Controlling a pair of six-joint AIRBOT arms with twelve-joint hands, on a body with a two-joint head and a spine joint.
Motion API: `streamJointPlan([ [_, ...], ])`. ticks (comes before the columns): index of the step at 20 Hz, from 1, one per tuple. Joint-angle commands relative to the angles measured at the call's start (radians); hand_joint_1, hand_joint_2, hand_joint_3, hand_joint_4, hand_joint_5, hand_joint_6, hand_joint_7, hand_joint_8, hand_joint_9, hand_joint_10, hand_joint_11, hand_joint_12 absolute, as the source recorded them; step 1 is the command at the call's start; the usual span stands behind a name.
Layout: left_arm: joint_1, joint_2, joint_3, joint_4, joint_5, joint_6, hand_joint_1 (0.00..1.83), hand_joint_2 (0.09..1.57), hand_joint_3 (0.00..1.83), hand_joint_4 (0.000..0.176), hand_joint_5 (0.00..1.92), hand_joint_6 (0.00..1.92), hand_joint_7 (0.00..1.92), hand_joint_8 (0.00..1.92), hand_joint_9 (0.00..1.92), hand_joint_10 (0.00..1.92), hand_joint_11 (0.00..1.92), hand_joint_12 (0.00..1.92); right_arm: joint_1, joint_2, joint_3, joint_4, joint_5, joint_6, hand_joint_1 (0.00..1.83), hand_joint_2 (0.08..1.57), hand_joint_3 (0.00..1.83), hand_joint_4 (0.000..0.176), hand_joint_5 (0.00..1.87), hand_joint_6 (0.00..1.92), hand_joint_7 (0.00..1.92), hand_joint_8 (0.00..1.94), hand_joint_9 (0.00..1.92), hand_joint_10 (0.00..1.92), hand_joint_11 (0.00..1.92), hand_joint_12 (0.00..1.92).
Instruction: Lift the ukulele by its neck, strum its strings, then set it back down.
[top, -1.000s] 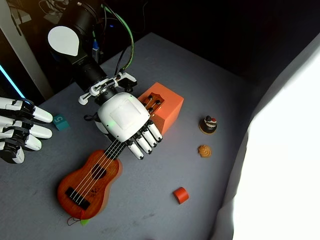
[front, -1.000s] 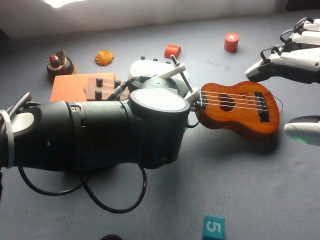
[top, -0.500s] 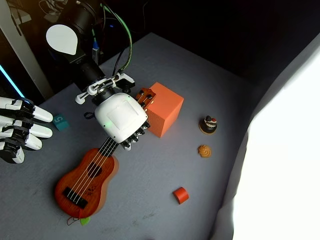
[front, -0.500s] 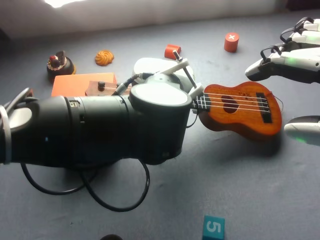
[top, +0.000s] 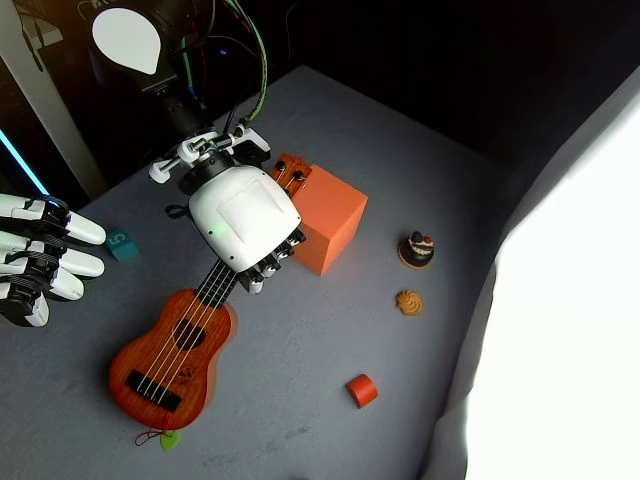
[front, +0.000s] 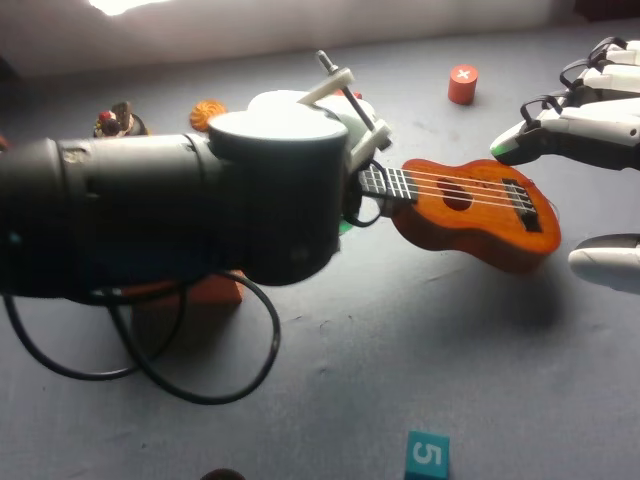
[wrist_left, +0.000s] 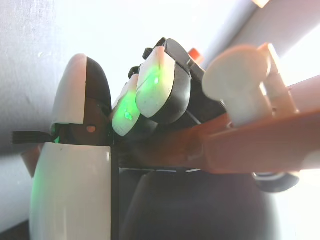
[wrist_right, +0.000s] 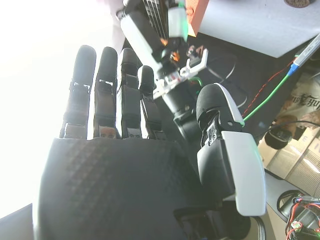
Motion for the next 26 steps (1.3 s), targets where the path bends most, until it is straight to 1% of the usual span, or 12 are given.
streamJointPlan([
  [1, -0.023, 0.013, -0.005, 0.07, 0.005, 0.006, 1.46, 1.22, 0.0, 0.0, 1.19, 1.92, 1.32, 1.92, 1.47, 1.92, 1.5, 1.92, 0.007, 0.004, 0.0, 0.017, 0.101, 0.015, 0.23, 1.34, 0.0, 0.0, 0.08, 0.6, 0.4, 0.01, 0.1, 0.89, 0.0, 1.54],
  [3, -0.046, 0.038, -0.022, 0.054, -0.014, 0.014, 1.47, 1.21, 0.0, 0.0, 1.17, 1.92, 1.3, 1.92, 1.46, 1.92, 1.49, 1.92, 0.006, 0.003, 0.011, 0.017, 0.091, 0.045, 0.24, 1.34, 0.0, 0.0, 0.08, 0.6, 0.4, 0.0, 0.09, 0.89, 0.0, 1.54],
  [5, -0.066, 0.06, -0.036, 0.034, -0.024, 0.031, 1.45, 1.21, 0.0, 0.0, 1.19, 1.92, 1.3, 1.92, 1.45, 1.92, 1.49, 1.92, 0.005, 0.001, 0.02, 0.02, 0.091, 0.046, 0.26, 1.33, 0.0, 0.0, 0.09, 0.6, 0.41, 0.01, 0.1, 0.89, 0.0, 1.55],
  [10, -0.108, 0.124, -0.091, -0.012, -0.061, 0.031, 1.46, 1.21, 0.0, 0.0, 1.22, 1.92, 1.34, 1.92, 1.47, 1.92, 1.51, 1.92, 0.005, -0.004, 0.047, 0.108, 0.086, 0.051, 0.25, 1.33, 0.0, 0.0, 0.1, 0.61, 0.42, 0.01, 0.11, 0.89, 0.0, 1.56],
  [13, -0.122, 0.153, -0.124, -0.032, -0.066, 0.03, 1.46, 1.19, 0.0, 0.0, 1.2, 1.92, 1.33, 1.92, 1.47, 1.92, 1.49, 1.92, 0.012, -0.008, 0.06, 0.108, 0.073, 0.102, 0.24, 1.33, 0.0, 0.0, 0.1, 0.61, 0.41, 0.01, 0.11, 0.89, 0.0, 1.57],
  [16, -0.135, 0.182, -0.153, -0.043, -0.084, 0.03, 1.44, 1.2, 0.0, 0.0, 1.23, 1.92, 1.37, 1.92, 1.48, 1.92, 1.49, 1.92, 0.042, -0.029, 0.097, 0.106, 0.023, 0.169, 0.21, 1.34, 0.0, 0.0, 0.1, 0.62, 0.41, 0.01, 0.11, 0.9, 0.0, 1.57],
  [19, -0.148, 0.199, -0.164, -0.05, -0.087, 0.031, 1.44, 1.21, 0.0, 0.0, 1.22, 1.92, 1.33, 1.92, 1.47, 1.92, 1.49, 1.92, 0.072, -0.066, 0.149, 0.025, -0.015, 0.272, 0.19, 1.34, 0.0, 0.0, 0.1, 0.62, 0.41, 0.0, 0.1, 0.9, 0.0, 1.56],
  [21, -0.158, 0.204, -0.164, -0.051, -0.094, 0.032, 1.46, 1.22, 0.0, 0.0, 1.21, 1.92, 1.32, 1.92, 1.45, 1.92, 1.49, 1.92, 0.08, -0.096, 0.188, -0.071, -0.02, 0.363, 0.2, 1.34, 0.0, 0.0, 0.12, 0.62, 0.4, 0.0, 0.1, 0.9, 0.0, 1.54],
  [22, -0.166, 0.205, -0.164, -0.058, -0.096, 0.047, 1.44, 1.23, 0.01, 0.0, 1.21, 1.92, 1.32, 1.92, 1.46, 1.92, 1.5, 1.92, 0.087, -0.115, 0.212, -0.143, -0.017, 0.429, 0.22, 1.34, 0.0, 0.0, 0.12, 0.62, 0.39, 0.0, 0.1, 0.87, 0.0, 1.49],
  [23, -0.17, 0.205, -0.164, -0.06, -0.1, 0.05, 1.44, 1.23, 0.01, 0.0, 1.21, 1.92, 1.32, 1.92, 1.46, 1.92, 1.5, 1.92, 0.09, -0.123, 0.222, -0.166, -0.01, 0.449, 0.22, 1.34, 0.0, 0.0, 0.12, 0.62, 0.39, 0.0, 0.1, 0.87, 0.0, 1.49],
  [25, -0.174, 0.205, -0.169, -0.06, -0.109, 0.054, 1.42, 1.24, 0.01, 0.0, 1.2, 1.92, 1.33, 1.92, 1.46, 1.92, 1.5, 1.92, 0.098, -0.158, 0.25, -0.198, 0.022, 0.452, 0.22, 1.34, 0.0, 0.0, 0.11, 0.62, 0.39, 0.0, 0.11, 0.83, 0.0, 1.44],
  [26, -0.175, 0.206, -0.172, -0.06, -0.11, 0.054, 1.44, 1.24, 0.01, 0.0, 1.23, 1.92, 1.37, 1.92, 1.48, 1.92, 1.51, 1.92, 0.102, -0.173, 0.261, -0.201, 0.028, 0.454, 0.23, 1.34, 0.0, 0.0, 0.11, 0.62, 0.39, 0.0, 0.11, 0.81, 0.0, 1.38],
])
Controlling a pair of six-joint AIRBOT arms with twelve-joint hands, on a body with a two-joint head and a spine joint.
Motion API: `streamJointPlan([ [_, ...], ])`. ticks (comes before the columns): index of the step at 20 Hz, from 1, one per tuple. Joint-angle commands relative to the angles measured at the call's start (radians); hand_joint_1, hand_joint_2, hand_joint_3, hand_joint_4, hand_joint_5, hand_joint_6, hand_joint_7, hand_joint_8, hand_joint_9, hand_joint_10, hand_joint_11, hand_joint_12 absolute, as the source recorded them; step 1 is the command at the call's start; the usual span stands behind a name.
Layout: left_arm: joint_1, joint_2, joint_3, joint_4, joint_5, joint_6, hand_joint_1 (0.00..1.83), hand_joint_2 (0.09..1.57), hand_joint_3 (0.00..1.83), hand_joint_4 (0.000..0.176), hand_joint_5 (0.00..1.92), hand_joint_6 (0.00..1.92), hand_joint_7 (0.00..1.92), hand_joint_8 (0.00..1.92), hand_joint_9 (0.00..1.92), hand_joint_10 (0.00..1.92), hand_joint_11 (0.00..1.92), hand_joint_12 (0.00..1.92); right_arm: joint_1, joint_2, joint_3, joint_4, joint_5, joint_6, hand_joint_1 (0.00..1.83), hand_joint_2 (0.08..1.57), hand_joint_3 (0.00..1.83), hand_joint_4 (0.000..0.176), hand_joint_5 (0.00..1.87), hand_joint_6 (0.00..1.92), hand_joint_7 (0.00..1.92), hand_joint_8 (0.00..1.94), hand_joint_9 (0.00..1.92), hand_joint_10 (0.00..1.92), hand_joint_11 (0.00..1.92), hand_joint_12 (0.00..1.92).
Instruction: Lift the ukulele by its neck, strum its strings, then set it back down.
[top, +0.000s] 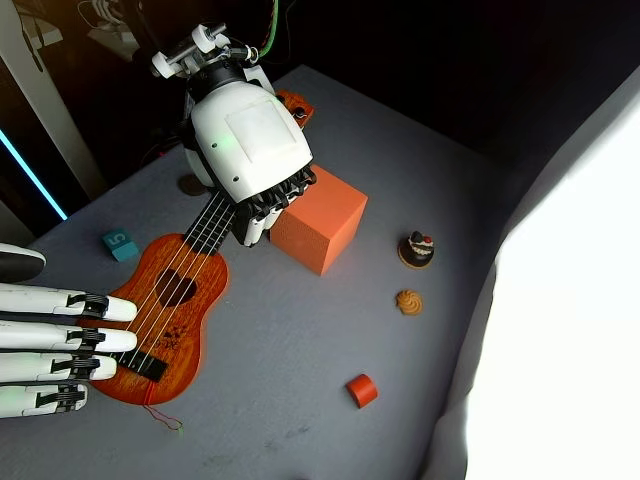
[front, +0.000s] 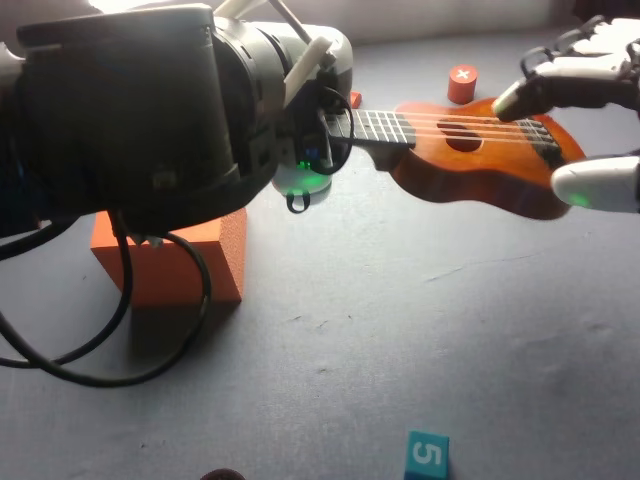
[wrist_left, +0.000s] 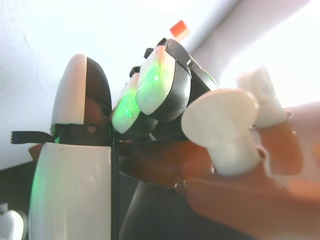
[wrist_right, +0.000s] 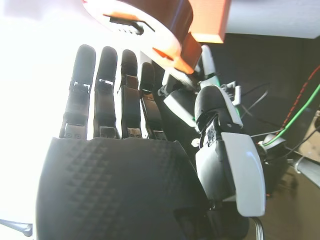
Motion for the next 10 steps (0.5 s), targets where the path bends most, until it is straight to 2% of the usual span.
streamJointPlan([
  [1, -0.018, 0.008, -0.005, 0.071, -0.019, 0.003, 1.45, 1.23, 0.0, 0.0, 1.23, 1.92, 1.36, 1.92, 1.48, 1.92, 1.51, 1.92, 0.018, -0.004, 0.008, 0.002, 0.125, 0.032, 0.2, 1.34, 0.0, 0.0, 0.12, 0.59, 0.38, 0.0, 0.1, 0.72, 0.0, 1.27],
  [2, -0.018, 0.011, -0.009, 0.071, -0.019, 0.003, 1.45, 1.23, 0.0, 0.0, 1.23, 1.92, 1.36, 1.92, 1.48, 1.92, 1.51, 1.92, 0.022, -0.011, 0.017, -0.028, 0.141, 0.062, 0.2, 1.34, 0.0, 0.0, 0.12, 0.59, 0.38, 0.0, 0.1, 0.72, 0.0, 1.27],
  [3, -0.018, 0.015, -0.013, 0.071, -0.021, 0.003, 1.42, 1.22, 0.0, 0.0, 1.21, 1.92, 1.33, 1.92, 1.46, 1.92, 1.49, 1.92, 0.028, -0.019, 0.024, -0.052, 0.16, 0.095, 0.21, 1.34, 0.0, 0.0, 0.14, 0.58, 0.39, 0.0, 0.1, 0.67, 0.0, 1.15],
  [5, -0.017, 0.02, -0.016, 0.072, -0.039, 0.003, 1.44, 1.24, 0.01, 0.0, 1.19, 1.92, 1.32, 1.92, 1.44, 1.92, 1.47, 1.92, 0.036, -0.028, 0.024, -0.052, 0.164, 0.112, 0.22, 1.34, 0.0, 0.0, 0.13, 0.57, 0.39, 0.0, 0.11, 0.64, 0.0, 1.1],
  [10, -0.017, 0.029, -0.023, 0.098, -0.11, -0.01, 1.44, 1.25, 0.01, 0.0, 1.18, 1.92, 1.3, 1.92, 1.44, 1.92, 1.49, 1.92, 0.05, -0.05, 0.024, -0.051, 0.166, 0.149, 0.27, 1.33, 0.0, 0.0, 0.15, 0.57, 0.38, 0.0, 0.13, 0.64, 0.0, 1.19],
])
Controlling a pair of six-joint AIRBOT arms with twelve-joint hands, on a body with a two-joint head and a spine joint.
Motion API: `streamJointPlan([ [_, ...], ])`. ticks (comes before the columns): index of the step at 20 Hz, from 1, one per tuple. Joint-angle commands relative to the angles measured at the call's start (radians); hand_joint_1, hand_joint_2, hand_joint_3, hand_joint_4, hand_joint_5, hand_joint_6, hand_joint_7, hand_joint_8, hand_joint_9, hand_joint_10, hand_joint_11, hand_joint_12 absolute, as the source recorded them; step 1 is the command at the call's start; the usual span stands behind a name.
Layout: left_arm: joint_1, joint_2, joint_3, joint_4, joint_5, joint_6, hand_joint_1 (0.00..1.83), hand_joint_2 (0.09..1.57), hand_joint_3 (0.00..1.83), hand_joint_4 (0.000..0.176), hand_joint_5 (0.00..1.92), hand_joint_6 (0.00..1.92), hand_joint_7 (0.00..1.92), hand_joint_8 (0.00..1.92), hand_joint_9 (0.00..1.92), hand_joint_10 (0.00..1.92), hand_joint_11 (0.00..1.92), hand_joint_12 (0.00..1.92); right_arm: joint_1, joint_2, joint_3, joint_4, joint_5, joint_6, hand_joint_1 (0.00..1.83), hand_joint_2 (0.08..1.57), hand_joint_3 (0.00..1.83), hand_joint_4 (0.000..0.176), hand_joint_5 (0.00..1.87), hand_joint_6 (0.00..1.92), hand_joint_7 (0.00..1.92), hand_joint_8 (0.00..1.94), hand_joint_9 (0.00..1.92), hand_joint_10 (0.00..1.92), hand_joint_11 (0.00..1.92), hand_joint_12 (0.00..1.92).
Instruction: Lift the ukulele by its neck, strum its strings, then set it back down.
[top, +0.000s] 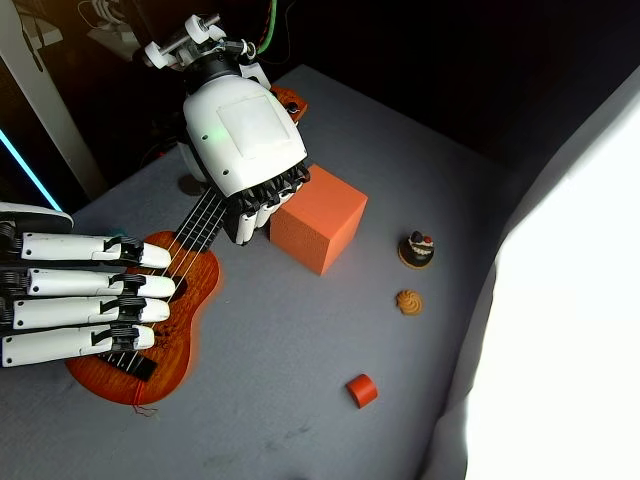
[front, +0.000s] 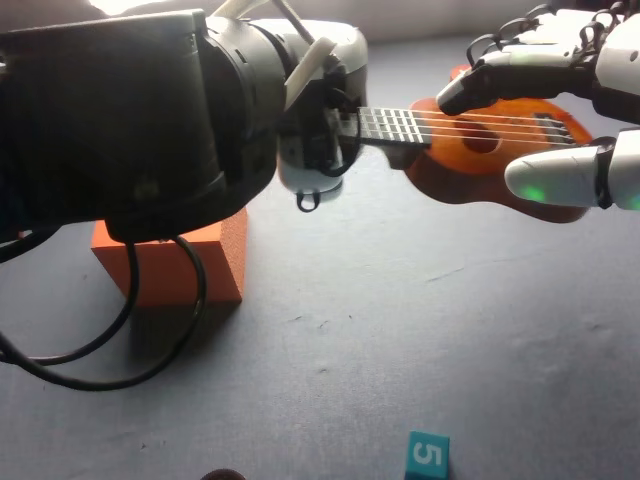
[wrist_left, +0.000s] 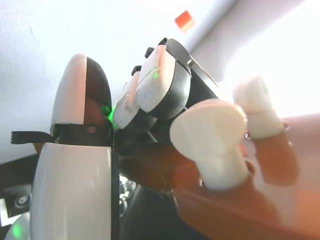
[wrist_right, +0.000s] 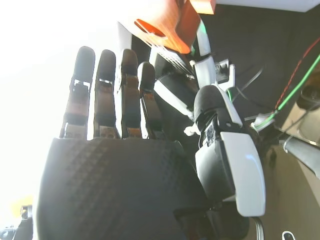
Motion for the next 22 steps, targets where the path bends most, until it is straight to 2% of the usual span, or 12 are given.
streamJointPlan([
  [1, -0.018, 0.008, -0.007, 0.068, -0.029, -0.005, 1.44, 1.24, 0.0, 0.0, 1.17, 1.92, 1.29, 1.92, 1.43, 1.92, 1.48, 1.92, 0.012, 0.003, 0.004, 0.032, 0.098, 0.006, 0.24, 1.33, 0.0, 0.0, 0.13, 0.57, 0.37, 0.0, 0.11, 0.62, 0.0, 1.15],
  [5, -0.025, 0.024, -0.032, 0.068, -0.03, -0.008, 1.45, 1.23, 0.0, 0.0, 1.18, 1.92, 1.33, 1.92, 1.46, 1.92, 1.49, 1.92, 0.008, -0.014, 0.024, 0.032, 0.103, -0.005, 0.24, 1.33, 0.0, 0.0, 0.12, 0.57, 0.38, 0.0, 0.12, 0.61, 0.0, 1.15],
  [6, -0.027, 0.024, -0.036, 0.068, -0.03, -0.008, 1.44, 1.23, 0.0, 0.0, 1.08, 1.91, 1.28, 1.92, 1.46, 1.92, 1.49, 1.92, 0.007, -0.019, 0.03, 0.039, 0.103, -0.004, 0.24, 1.33, 0.0, 0.0, 0.14, 0.58, 0.38, 0.0, 0.12, 0.61, 0.0, 1.15],
  [10, -0.031, 0.026, -0.038, 0.068, -0.029, -0.008, 1.45, 1.23, 0.0, 0.0, 1.15, 1.92, 1.29, 1.92, 1.43, 1.92, 1.46, 1.92, 0.002, -0.021, 0.03, 0.041, 0.103, 0.019, 0.22, 1.34, 0.0, 0.0, 0.14, 0.56, 0.37, 0.0, 0.12, 0.61, 0.0, 1.18],
  [14, -0.031, 0.027, -0.038, 0.068, -0.029, -0.008, 1.45, 1.22, 0.0, 0.0, 1.11, 1.92, 1.27, 1.92, 1.42, 1.92, 1.46, 1.92, 0.001, -0.017, 0.022, 0.041, 0.08, 0.055, 0.24, 1.33, 0.0, 0.0, 0.16, 0.56, 0.38, 0.01, 0.13, 0.61, 0.0, 1.17],
  [17, -0.031, 0.027, -0.036, 0.068, -0.029, -0.008, 1.43, 1.23, 0.0, 0.0, 1.15, 1.92, 1.28, 1.92, 1.43, 1.92, 1.47, 1.92, -0.001, 0.003, -0.011, 0.041, 0.078, 0.055, 0.2, 1.34, 0.0, 0.0, 0.14, 0.56, 0.37, 0.0, 0.11, 0.61, 0.0, 1.1],
  [22, -0.031, 0.027, -0.035, 0.068, -0.029, -0.005, 1.45, 1.23, 0.0, 0.0, 1.14, 1.92, 1.3, 1.92, 1.44, 1.92, 1.47, 1.92, -0.012, 0.051, -0.085, 0.002, 0.075, 0.056, 0.24, 1.33, 0.0, 0.0, 0.17, 0.56, 0.39, 0.01, 0.14, 0.6, 0.0, 1.15],
])
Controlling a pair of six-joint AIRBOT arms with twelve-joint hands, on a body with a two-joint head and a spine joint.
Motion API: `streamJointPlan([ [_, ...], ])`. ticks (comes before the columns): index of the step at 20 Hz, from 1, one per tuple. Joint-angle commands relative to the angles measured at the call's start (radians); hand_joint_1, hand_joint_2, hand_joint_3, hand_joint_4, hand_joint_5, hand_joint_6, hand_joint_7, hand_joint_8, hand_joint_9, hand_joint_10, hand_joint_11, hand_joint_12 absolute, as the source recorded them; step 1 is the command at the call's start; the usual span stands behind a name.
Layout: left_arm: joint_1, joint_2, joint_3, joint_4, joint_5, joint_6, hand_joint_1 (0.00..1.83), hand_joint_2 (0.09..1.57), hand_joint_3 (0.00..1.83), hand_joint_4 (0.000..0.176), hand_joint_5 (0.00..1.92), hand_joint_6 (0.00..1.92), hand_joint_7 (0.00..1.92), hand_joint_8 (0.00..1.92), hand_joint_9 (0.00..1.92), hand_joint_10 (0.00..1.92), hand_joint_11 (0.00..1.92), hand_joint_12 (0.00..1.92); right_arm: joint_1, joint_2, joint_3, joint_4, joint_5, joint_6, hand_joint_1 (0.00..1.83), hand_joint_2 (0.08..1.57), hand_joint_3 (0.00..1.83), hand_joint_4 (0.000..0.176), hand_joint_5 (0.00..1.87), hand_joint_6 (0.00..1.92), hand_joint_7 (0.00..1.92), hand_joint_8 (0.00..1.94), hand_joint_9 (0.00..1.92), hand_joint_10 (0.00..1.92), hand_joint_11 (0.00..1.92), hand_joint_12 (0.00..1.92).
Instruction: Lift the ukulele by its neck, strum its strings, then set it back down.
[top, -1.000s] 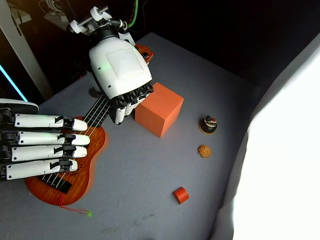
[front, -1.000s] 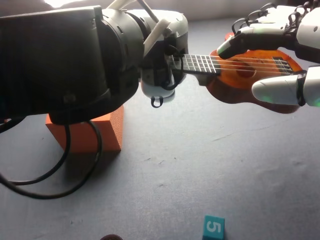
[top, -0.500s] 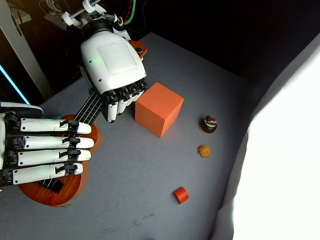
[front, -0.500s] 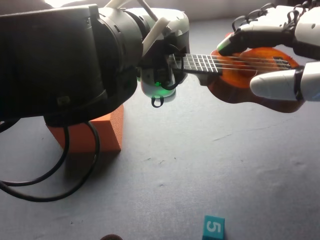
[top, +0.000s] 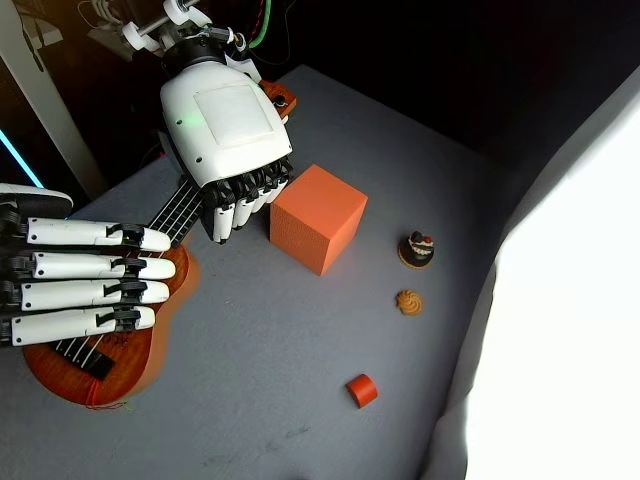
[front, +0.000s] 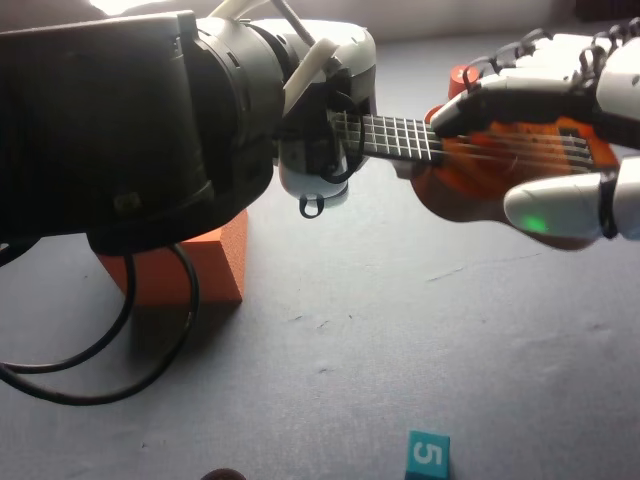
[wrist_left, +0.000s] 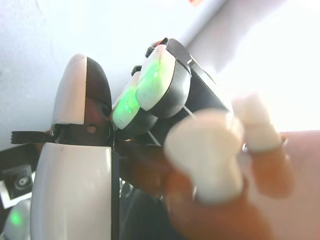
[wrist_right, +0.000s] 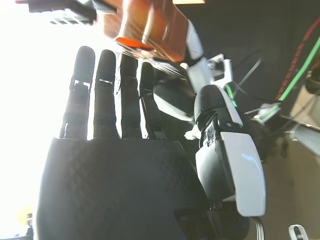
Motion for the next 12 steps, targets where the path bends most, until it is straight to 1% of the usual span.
streamJointPlan([
  [1, -0.016, 0.006, -0.001, 0.079, -0.025, -0.01, 1.45, 1.23, 0.0, 0.0, 1.16, 1.92, 1.29, 1.92, 1.44, 1.92, 1.46, 1.92, 0.005, 0.01, -0.011, 0.018, 0.091, 0.02, 0.24, 1.33, 0.0, 0.0, 0.17, 0.56, 0.39, 0.0, 0.13, 0.6, 0.0, 1.15],
  [2, -0.016, 0.006, -0.002, 0.079, -0.025, -0.009, 1.45, 1.23, 0.0, 0.0, 1.17, 1.92, 1.29, 1.92, 1.44, 1.92, 1.47, 1.92, 0.004, 0.019, -0.018, 0.013, 0.089, 0.042, 0.24, 1.33, 0.0, 0.0, 0.17, 0.56, 0.39, 0.0, 0.13, 0.6, 0.0, 1.15],
  [4, -0.016, 0.006, -0.004, 0.079, -0.025, -0.008, 1.44, 1.23, 0.0, 0.0, 1.16, 1.92, 1.29, 1.92, 1.44, 1.92, 1.48, 1.92, 0.005, 0.04, -0.031, 0.007, 0.089, 0.054, 0.2, 1.33, 0.0, 0.0, 0.16, 0.55, 0.38, 0.0, 0.13, 0.61, 0.0, 1.15],
  [5, -0.016, 0.006, -0.004, 0.079, -0.025, -0.008, 1.45, 1.22, 0.0, 0.0, 1.09, 1.92, 1.29, 1.92, 1.43, 1.92, 1.48, 1.92, 0.005, 0.047, -0.035, 0.007, 0.088, 0.06, 0.17, 1.34, 0.0, 0.0, 0.15, 0.55, 0.37, 0.0, 0.13, 0.61, 0.0, 1.15],
  [6, -0.017, 0.006, -0.004, 0.079, -0.025, -0.008, 1.42, 1.22, 0.0, 0.0, 1.09, 1.92, 1.28, 1.92, 1.43, 1.92, 1.47, 1.92, 0.007, 0.058, -0.041, 0.0, 0.086, 0.073, 0.09, 1.34, 0.0, 0.0, 0.16, 0.55, 0.37, 0.0, 0.12, 0.6, 0.0, 1.15],
  [7, -0.018, 0.006, -0.004, 0.079, -0.025, -0.008, 1.43, 1.22, 0.0, 0.0, 1.11, 1.92, 1.28, 1.92, 1.43, 1.92, 1.46, 1.92, 0.014, 0.065, -0.044, -0.025, 0.085, 0.1, 0.06, 1.34, 0.0, 0.0, 0.16, 0.55, 0.37, 0.0, 0.12, 0.6, 0.0, 1.15],
  [8, -0.019, 0.006, -0.004, 0.079, -0.025, -0.008, 1.44, 1.22, 0.0, 0.0, 1.12, 1.92, 1.27, 1.92, 1.43, 1.92, 1.46, 1.92, 0.022, 0.071, -0.046, -0.055, 0.082, 0.138, 0.04, 1.35, 0.0, 0.0, 0.15, 0.54, 0.37, 0.0, 0.11, 0.59, 0.0, 1.1],
  [9, -0.019, 0.006, -0.004, 0.079, -0.025, -0.008, 1.45, 1.23, 0.0, 0.0, 1.16, 1.92, 1.28, 1.92, 1.43, 1.92, 1.46, 1.92, 0.029, 0.081, -0.051, -0.073, 0.081, 0.158, 0.07, 1.34, 0.0, 0.0, 0.14, 0.54, 0.37, 0.0, 0.11, 0.59, 0.0, 1.1],
  [11, -0.019, 0.006, -0.004, 0.079, -0.025, -0.008, 1.42, 1.23, 0.0, 0.0, 1.12, 1.92, 1.29, 1.92, 1.43, 1.92, 1.45, 1.92, 0.034, 0.097, -0.062, -0.079, 0.081, 0.16, 0.07, 1.35, 0.0, 0.0, 0.14, 0.54, 0.36, 0.0, 0.12, 0.59, 0.0, 1.1],
  [12, -0.019, 0.006, -0.004, 0.079, -0.025, -0.008, 1.42, 1.22, 0.0, 0.0, 1.15, 1.92, 1.29, 1.92, 1.43, 1.92, 1.46, 1.92, 0.034, 0.1, -0.064, -0.088, 0.079, 0.172, 0.07, 1.35, 0.0, 0.0, 0.14, 0.54, 0.37, 0.0, 0.13, 0.59, 0.0, 1.14],
])
